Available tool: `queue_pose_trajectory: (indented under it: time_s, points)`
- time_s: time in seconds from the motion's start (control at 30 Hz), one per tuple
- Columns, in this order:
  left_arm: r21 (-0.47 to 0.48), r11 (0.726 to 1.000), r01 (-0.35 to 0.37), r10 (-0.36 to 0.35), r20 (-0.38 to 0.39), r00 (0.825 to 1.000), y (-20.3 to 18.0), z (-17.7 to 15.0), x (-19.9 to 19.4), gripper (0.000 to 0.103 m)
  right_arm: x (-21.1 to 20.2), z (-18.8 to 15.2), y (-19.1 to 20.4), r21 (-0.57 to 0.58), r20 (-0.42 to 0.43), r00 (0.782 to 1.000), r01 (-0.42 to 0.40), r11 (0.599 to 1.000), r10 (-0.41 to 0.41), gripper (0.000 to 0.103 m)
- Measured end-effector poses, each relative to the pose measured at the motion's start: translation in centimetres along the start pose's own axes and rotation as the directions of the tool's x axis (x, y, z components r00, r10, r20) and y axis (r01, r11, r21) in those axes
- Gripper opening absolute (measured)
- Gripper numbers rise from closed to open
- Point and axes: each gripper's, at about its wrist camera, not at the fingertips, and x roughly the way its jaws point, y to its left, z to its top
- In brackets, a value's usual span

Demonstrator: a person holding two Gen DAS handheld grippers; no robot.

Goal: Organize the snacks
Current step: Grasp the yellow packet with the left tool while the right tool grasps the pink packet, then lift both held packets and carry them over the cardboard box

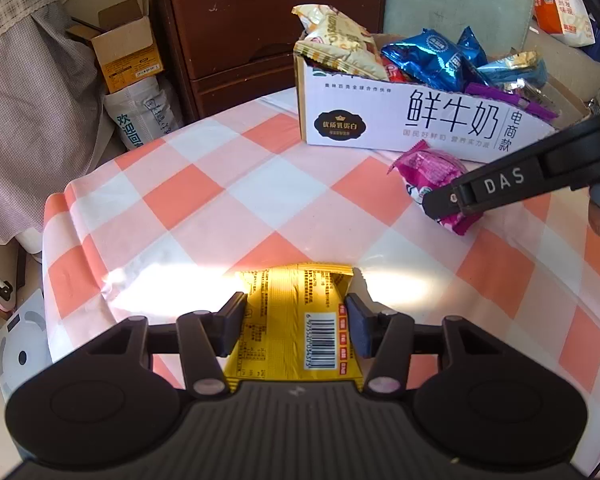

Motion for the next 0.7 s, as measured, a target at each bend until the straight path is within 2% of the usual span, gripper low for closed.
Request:
queue_pose_trajectory:
  time_s: [0.3,0.7]
  points:
    - [-0.046,0.998,-0.048,0.049,0.014,0.999,0.3,1.1,-0.2,0.052,-0.9,-0.4,0.0,0.007,0.015,1.000,0.009,1.000,-0.009,0.040]
    - [-0.129,0.987,-0.091,0.099,0.056,0.994,1.5,3.2,-1.2,0.052,-3.9,-0.1,0.6,0.041,0.090,0.995,-0.041,0.998,0.037,0.040]
